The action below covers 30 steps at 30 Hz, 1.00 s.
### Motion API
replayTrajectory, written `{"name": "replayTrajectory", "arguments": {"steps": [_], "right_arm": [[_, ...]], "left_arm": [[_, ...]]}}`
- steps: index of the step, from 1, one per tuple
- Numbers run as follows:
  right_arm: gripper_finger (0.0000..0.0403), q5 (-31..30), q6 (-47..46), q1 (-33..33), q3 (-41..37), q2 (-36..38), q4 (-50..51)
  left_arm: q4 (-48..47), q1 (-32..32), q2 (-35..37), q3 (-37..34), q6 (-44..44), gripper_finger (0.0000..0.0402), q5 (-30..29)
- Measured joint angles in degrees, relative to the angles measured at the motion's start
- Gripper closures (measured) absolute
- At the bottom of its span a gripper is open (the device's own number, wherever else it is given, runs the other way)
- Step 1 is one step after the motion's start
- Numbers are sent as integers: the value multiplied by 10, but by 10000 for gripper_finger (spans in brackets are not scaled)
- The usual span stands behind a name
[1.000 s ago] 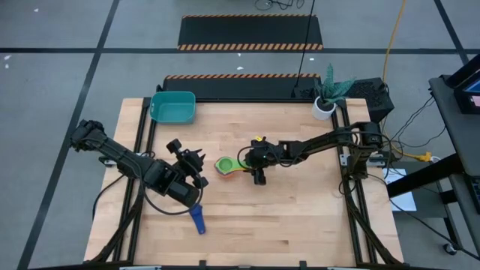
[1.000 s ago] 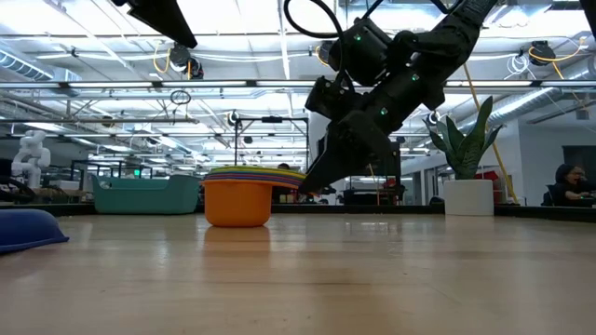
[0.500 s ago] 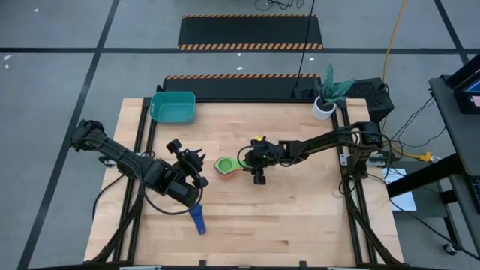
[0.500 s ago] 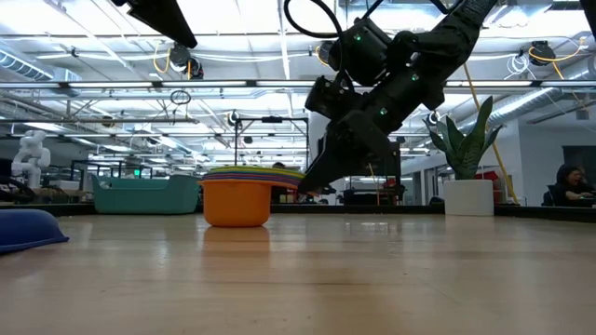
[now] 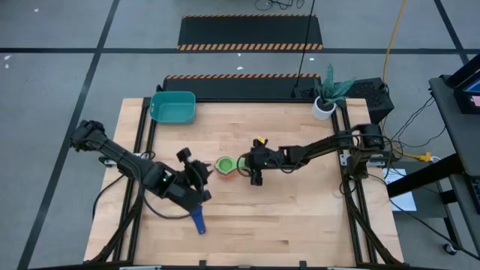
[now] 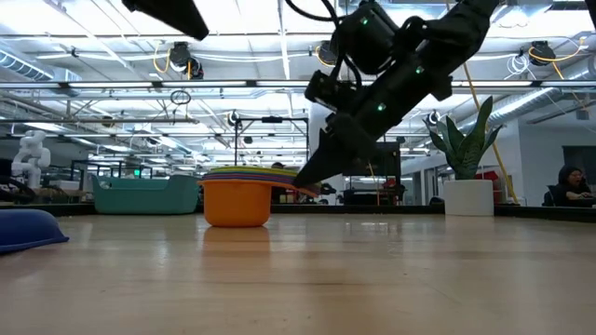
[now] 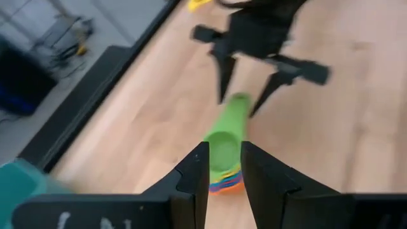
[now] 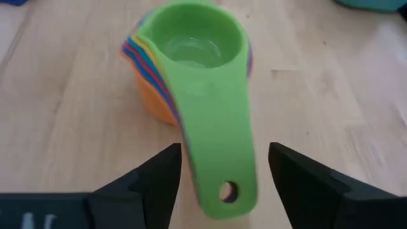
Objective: Nest measuring cups in basket
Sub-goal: Stack the green measuring cup on top of the yellow measuring cup, then stack the dark blue measuring cup on top of the green measuring cup
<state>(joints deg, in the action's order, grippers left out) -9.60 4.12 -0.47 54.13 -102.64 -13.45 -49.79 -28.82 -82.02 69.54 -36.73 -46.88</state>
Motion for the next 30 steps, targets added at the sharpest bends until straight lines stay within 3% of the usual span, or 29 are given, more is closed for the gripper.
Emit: {"name": "replayTrajectory", "arguments": {"steps": [6,12,21,30], "right_arm": [[172,-69,-10,-53,0,18,2],[172,-129,-41,-106,0,57,22],[172,-128,-65,-188,0,131,84],[172,-129,-79,-253,0,167,85]], "left_arm": [[79,-46,-17,0,72,309,9],[116,-88,-17,0,79,309,9],[183,-127,-40,6,112,309,10],[163,-150,-136,104,165,309,67]]}}
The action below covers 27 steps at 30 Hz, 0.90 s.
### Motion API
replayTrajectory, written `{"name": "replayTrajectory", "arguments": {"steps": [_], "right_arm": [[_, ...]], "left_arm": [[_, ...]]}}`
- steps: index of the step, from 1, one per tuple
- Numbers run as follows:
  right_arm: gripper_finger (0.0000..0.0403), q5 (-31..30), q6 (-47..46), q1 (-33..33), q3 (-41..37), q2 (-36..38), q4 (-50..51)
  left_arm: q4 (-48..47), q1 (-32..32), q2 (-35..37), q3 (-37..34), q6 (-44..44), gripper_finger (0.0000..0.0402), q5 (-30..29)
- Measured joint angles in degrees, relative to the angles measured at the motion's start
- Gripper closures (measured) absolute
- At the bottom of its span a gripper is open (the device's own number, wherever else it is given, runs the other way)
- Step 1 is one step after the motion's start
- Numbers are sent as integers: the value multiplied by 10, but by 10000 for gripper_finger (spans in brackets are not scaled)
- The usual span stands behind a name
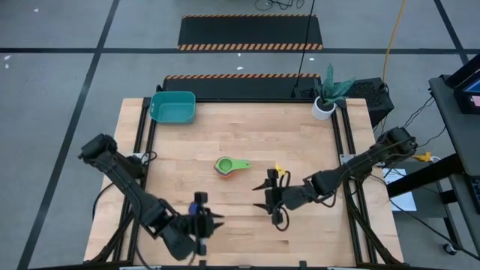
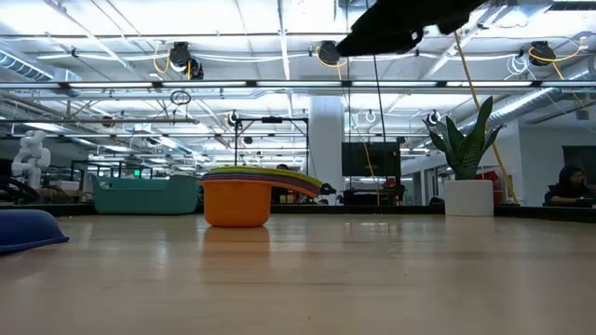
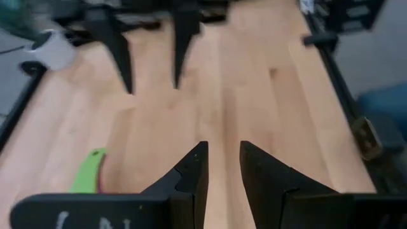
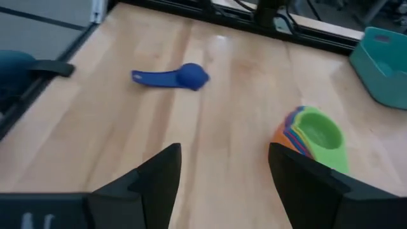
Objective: Nest measuring cups in basket
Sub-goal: Stack the dark blue measuring cup on top of the green measuring cup
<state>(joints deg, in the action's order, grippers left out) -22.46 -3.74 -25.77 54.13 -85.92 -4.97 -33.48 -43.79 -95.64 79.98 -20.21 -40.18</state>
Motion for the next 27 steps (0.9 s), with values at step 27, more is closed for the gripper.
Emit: {"name": "replayTrajectory", "arguments": {"steps": [27], "right_arm": [[172,-3,-16,-25,0,4,1]], "left_arm": [[-242,-139,-263,144,-309,309,8]]}}
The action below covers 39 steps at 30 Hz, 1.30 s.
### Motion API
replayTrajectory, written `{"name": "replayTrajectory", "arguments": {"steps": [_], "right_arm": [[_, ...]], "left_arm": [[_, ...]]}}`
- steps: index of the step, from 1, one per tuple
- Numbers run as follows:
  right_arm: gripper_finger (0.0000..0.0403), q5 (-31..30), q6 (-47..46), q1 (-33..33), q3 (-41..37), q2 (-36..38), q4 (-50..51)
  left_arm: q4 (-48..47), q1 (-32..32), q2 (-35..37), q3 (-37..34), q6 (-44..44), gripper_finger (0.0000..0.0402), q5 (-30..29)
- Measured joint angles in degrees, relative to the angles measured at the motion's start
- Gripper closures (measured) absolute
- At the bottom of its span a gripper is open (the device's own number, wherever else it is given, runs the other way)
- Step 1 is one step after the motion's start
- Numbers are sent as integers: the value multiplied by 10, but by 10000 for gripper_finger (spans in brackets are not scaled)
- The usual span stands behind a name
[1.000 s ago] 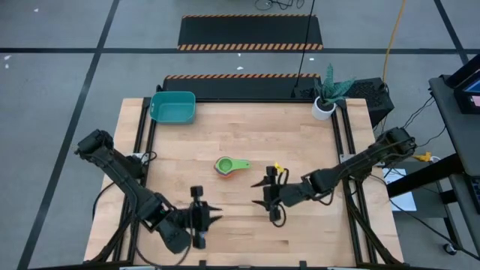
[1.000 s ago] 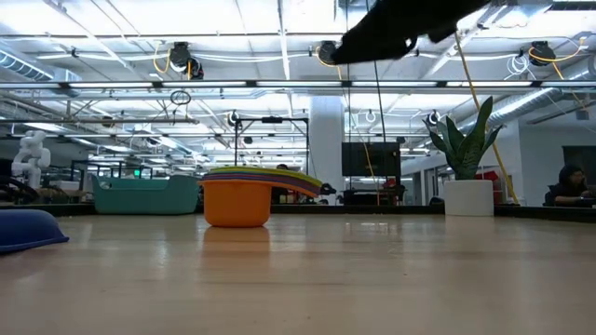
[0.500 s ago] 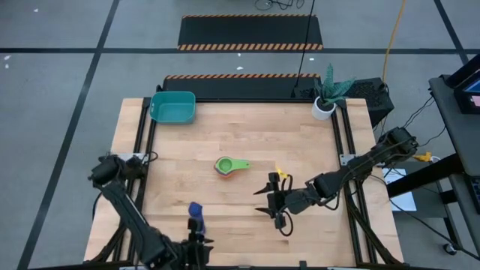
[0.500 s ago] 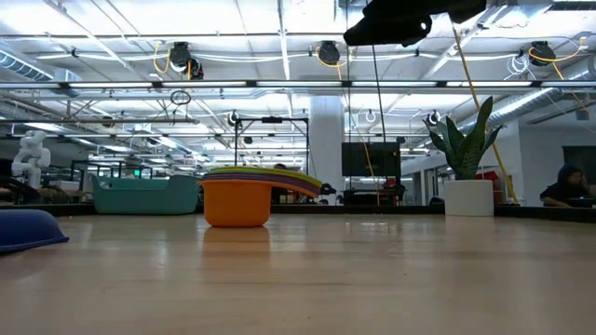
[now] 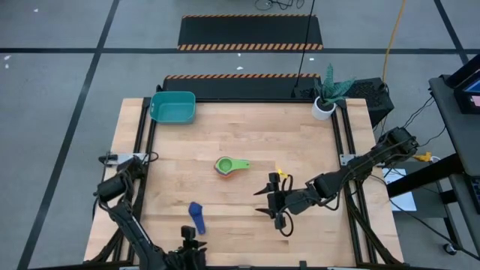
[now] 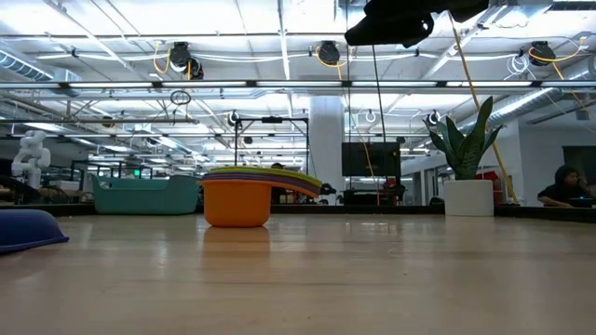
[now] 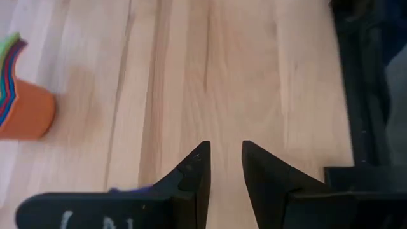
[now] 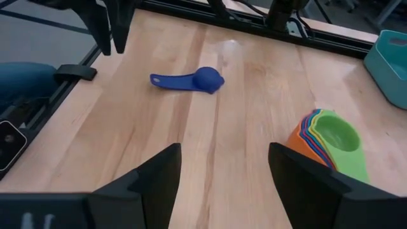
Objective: Nest measuring cups in basket
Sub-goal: Stack the dark blue measuring cup on top of the green measuring cup
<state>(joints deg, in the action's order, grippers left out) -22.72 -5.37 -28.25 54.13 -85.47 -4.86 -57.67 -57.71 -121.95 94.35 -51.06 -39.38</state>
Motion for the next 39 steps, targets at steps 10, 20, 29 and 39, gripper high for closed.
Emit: {"name": "replayTrajectory", "arguments": {"steps": [10,20,29,39], "right_arm": [[172,0,0,0,0,0,0],[172,0,0,0,0,0,0],[172,1,0,0,0,0,0],[172,1,0,0,0,0,0]], "left_arm": [[-13,-6,-52,-2,-38,256,-26],[-39,4,-64,-21,-103,187,-52],[-36,5,-62,-69,-155,213,-31],[-37,6,-61,-93,-192,267,-31]]}}
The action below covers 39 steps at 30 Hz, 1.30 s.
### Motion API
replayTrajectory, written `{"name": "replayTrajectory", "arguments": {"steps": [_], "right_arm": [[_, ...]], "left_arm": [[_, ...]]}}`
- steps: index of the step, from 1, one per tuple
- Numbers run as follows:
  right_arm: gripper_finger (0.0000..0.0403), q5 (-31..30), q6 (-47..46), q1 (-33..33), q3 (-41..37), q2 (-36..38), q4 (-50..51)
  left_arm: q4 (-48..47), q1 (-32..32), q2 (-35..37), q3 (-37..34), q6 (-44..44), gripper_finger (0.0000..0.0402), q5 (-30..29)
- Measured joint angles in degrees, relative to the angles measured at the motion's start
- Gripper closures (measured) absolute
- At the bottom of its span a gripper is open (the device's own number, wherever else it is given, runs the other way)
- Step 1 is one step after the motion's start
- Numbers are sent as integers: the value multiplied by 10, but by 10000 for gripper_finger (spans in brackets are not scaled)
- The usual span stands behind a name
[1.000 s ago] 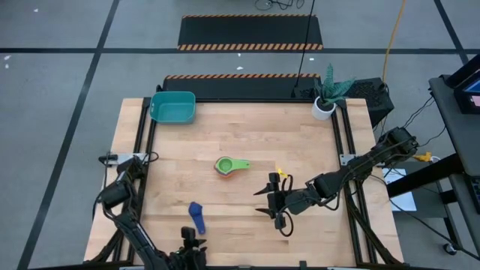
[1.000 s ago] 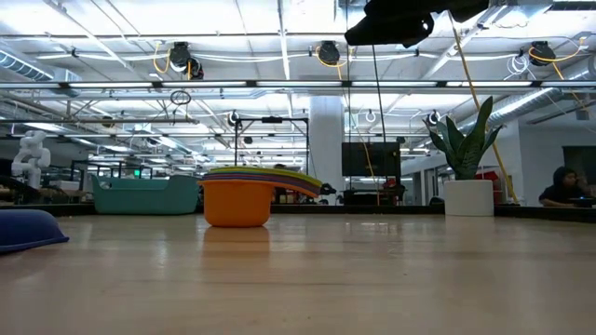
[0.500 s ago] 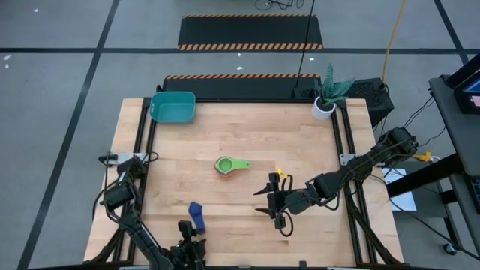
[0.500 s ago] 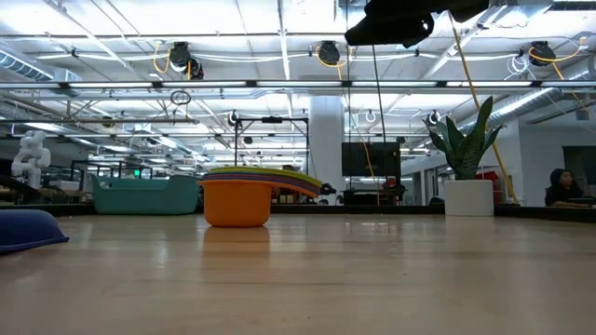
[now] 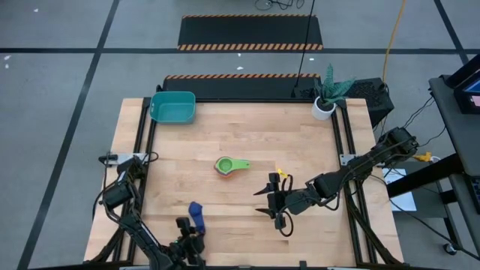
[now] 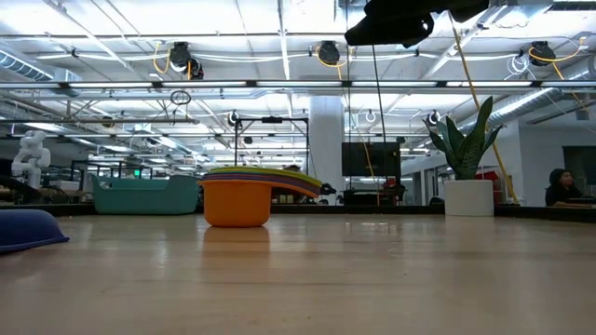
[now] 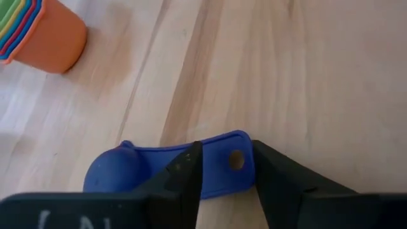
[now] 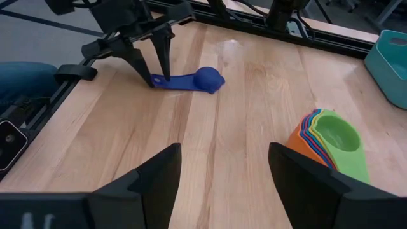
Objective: Nest measuring cups in basket
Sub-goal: Stack the dark blue measuring cup on top of the green measuring cup
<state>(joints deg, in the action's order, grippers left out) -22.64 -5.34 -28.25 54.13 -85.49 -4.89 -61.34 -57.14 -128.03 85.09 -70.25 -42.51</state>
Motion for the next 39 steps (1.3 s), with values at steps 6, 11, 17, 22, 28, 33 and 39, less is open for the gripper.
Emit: {"name": "replayTrajectory", "arguments": {"steps": [6,11,17,22,28,33,39], "right_arm": [[172,0,0,0,0,0,0],[172,0,0,0,0,0,0],[172,0,8,0,0,0,0],[172,-1,38,1,0,0,-5],[172,-41,74,11,0,0,-43],[172,-61,108,22,0,0,-81],[172,-61,144,32,0,0,-114]], "left_arm": [[0,1,0,-5,-15,317,3],[-23,2,-2,-4,3,386,6],[-130,3,-3,57,-6,390,24],[-178,13,41,86,34,393,25],[-181,42,121,86,98,395,17],[-177,72,184,86,163,389,4],[-98,109,256,86,282,395,-35]]}}
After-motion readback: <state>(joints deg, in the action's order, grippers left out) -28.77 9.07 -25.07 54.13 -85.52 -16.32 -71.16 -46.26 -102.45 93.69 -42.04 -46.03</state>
